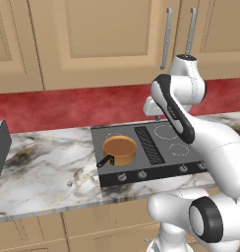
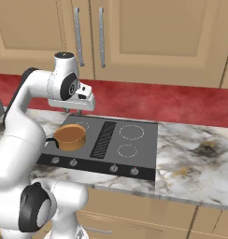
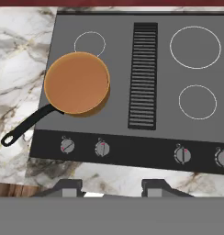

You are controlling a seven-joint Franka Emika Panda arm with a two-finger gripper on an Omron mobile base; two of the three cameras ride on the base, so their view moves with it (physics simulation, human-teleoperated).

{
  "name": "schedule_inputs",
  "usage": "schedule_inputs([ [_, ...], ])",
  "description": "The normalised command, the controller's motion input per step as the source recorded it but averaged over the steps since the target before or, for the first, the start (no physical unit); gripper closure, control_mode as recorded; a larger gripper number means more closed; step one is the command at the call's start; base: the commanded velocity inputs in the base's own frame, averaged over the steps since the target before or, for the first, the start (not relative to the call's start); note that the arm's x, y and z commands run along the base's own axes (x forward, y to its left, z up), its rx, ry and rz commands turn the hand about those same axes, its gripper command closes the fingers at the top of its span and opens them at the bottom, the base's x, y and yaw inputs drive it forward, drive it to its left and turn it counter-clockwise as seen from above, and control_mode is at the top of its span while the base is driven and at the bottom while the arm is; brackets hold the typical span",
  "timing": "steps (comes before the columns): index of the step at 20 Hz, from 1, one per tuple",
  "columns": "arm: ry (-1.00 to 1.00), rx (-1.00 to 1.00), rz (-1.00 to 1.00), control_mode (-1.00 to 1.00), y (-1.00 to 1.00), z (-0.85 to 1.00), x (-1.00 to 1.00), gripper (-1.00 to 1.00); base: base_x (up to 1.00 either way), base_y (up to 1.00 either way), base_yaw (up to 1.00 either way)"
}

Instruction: Pick up the sugar cube(s) and place them in the saucepan with hot chocolate.

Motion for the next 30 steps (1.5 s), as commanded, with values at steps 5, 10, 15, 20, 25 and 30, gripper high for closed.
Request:
schedule_inputs([
  [5, 0.00, 0.00, 0.00, -1.00, 0.00, 0.00, -0.07, -1.00, 0.00, 0.00, 0.00],
  [10, 0.00, 0.00, 0.00, -1.00, 0.00, 0.00, -0.25, -1.00, 0.00, 0.00, 0.00],
  [15, 0.00, 0.00, 0.00, -1.00, 0.18, 0.00, -0.37, -1.00, 0.00, 0.00, 0.00],
  [20, 0.00, 0.00, 0.03, -1.00, 0.49, 0.00, -0.39, -1.00, 0.00, 0.00, 0.00],
  [25, 0.00, -0.02, 0.08, -1.00, 0.70, 0.00, -0.29, -1.00, 0.00, 0.00, 0.00],
  [30, 0.00, -0.06, 0.10, -1.00, 0.82, 0.00, -0.16, -1.00, 0.00, 0.00, 0.00],
])
